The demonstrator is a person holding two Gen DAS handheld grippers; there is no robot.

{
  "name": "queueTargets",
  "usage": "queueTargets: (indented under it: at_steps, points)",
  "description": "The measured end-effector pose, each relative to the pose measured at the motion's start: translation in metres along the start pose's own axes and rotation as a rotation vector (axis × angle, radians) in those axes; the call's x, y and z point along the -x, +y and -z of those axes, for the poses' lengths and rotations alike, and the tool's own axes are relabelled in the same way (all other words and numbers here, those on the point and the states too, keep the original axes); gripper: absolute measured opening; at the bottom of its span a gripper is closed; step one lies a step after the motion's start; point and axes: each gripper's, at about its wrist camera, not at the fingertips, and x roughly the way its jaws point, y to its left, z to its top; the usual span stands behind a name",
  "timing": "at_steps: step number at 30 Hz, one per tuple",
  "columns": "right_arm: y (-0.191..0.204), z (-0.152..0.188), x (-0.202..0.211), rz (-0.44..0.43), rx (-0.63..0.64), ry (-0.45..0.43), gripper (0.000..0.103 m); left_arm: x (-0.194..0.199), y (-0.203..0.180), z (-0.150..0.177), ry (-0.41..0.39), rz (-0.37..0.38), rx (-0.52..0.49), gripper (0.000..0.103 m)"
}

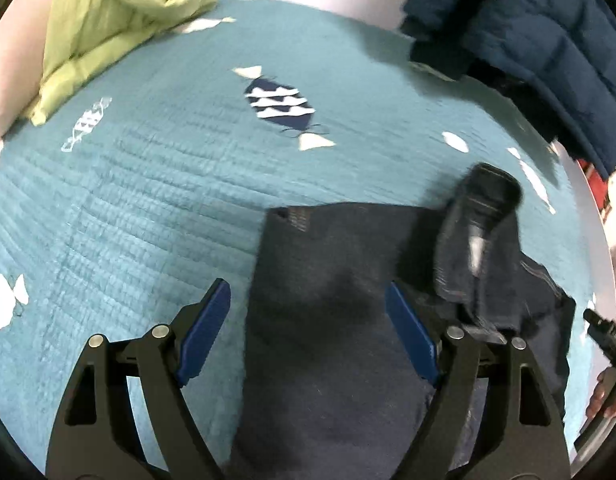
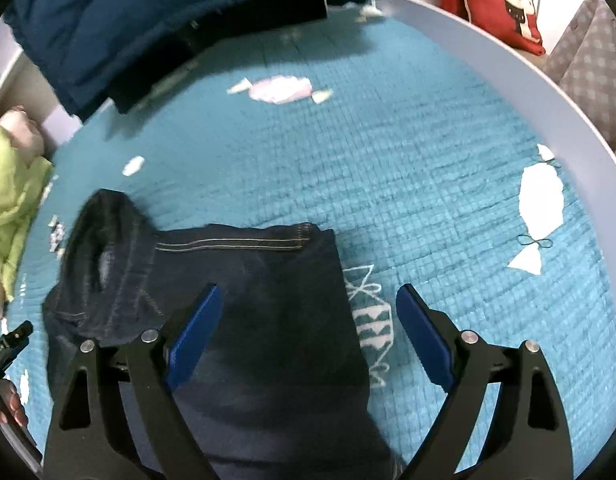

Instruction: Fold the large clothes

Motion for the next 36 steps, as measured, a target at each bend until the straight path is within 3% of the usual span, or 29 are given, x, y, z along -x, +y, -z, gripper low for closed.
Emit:
queueTargets:
  at_steps: [2,7,11,13,14,15,16,17,20,25,29,36]
  points:
    - [-0.001,-0.006,-0.015,0.016,-0.009,0.025,0.085,-0.011,0.006,-0.004,0.015,0.024,0.017,0.081]
    - [-0.002,-0.018,-0.041,0.034,-0.019,0.064,0.085,-0.042,0.012,-0.016,0.038,0.001,0.022,0.081]
    - [-0.005,-0.024,-0.066,0.085,0.001,0.111,0.071,-0.065,0.02,-0.021,0.052,0.011,0.055,0.078]
    - [-0.003,-0.024,-0.069,0.094,0.029,0.101,0.069,-0.067,0.013,-0.023,0.025,-0.031,-0.005,0.066]
    - [0.002,-0.024,-0.068,0.105,0.058,0.094,0.062,-0.066,0.009,-0.023,0.018,-0.038,-0.032,0.061]
    - [0.005,-0.023,-0.067,0.106,0.074,0.087,0.057,-0.064,0.003,-0.023,0.008,-0.051,-0.075,0.049]
    - [0.01,-0.022,-0.066,0.075,0.089,0.083,0.036,-0.063,-0.001,-0.023,0.005,-0.031,-0.109,0.026]
    - [0.013,-0.021,-0.065,0.057,0.086,0.082,0.023,-0.06,-0.006,-0.022,0.005,-0.029,-0.128,0.024]
    - [0.023,-0.02,-0.055,0.11,0.099,0.055,0.01,-0.054,-0.009,-0.024,0.016,-0.059,-0.128,0.014]
    - [0.016,-0.024,-0.014,0.048,0.092,-0.019,0.007,-0.024,-0.011,-0.029,0.004,-0.012,-0.113,0.012]
    - [0.018,-0.027,0.026,-0.001,0.093,-0.066,0.006,0.01,-0.025,-0.027,-0.023,-0.002,-0.155,0.011]
    - [0.021,0.0,0.119,-0.071,0.143,-0.149,0.006,0.1,-0.038,-0.006,-0.101,0.026,-0.202,0.011]
